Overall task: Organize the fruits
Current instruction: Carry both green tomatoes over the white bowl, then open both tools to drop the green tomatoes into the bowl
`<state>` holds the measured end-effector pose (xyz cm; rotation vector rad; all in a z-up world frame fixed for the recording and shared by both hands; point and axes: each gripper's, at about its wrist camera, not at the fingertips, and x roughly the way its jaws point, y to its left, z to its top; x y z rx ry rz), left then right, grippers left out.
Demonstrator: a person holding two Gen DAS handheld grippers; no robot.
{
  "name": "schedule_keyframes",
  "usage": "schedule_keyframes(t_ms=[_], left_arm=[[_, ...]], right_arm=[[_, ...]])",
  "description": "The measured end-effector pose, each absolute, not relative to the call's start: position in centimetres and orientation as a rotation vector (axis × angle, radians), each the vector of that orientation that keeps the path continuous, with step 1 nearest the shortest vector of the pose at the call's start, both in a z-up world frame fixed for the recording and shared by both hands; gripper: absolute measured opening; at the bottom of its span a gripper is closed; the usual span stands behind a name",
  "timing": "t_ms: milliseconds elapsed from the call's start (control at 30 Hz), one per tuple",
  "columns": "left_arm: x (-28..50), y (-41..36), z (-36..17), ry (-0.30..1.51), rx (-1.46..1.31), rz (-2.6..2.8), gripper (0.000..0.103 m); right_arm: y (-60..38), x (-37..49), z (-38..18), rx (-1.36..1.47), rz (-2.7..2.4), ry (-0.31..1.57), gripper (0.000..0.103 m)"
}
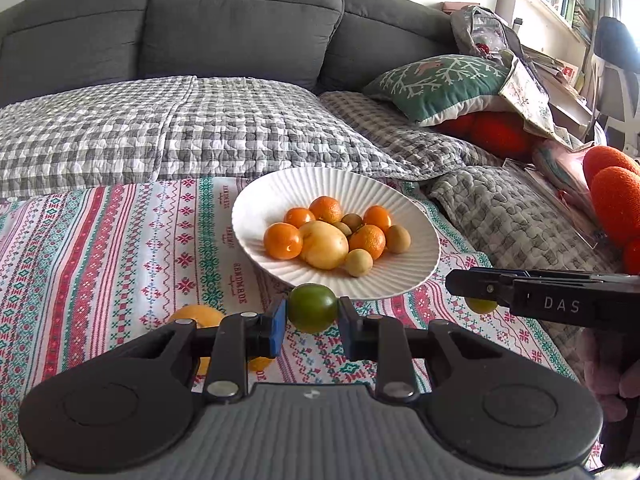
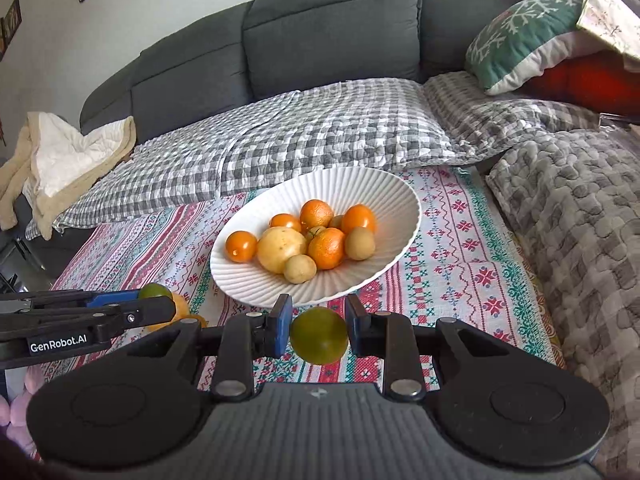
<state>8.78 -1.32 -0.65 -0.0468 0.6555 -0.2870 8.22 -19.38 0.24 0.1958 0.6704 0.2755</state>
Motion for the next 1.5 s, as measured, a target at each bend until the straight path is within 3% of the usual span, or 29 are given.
schedule_keyframes(t_ms=[633, 1333, 1500], left_arm=[[13.1, -4.9, -3.4, 0.628, -0.077, -0.206, 0.014], [13.8, -5.2, -3.9, 0.616, -0.036, -0.209, 0.015], [13.7, -5.1, -3.7, 0.612, -0.038, -0.209, 0.017]], right_arm=[[-21.0, 11.4, -1.1, 0.336, 0.227, 0.618, 0.026], [-19.1, 13.2, -2.0, 0.297, 0.201, 0.623, 0.026], [-18.8, 13.0, -1.8, 0.299, 0.204, 0.618, 0.031]])
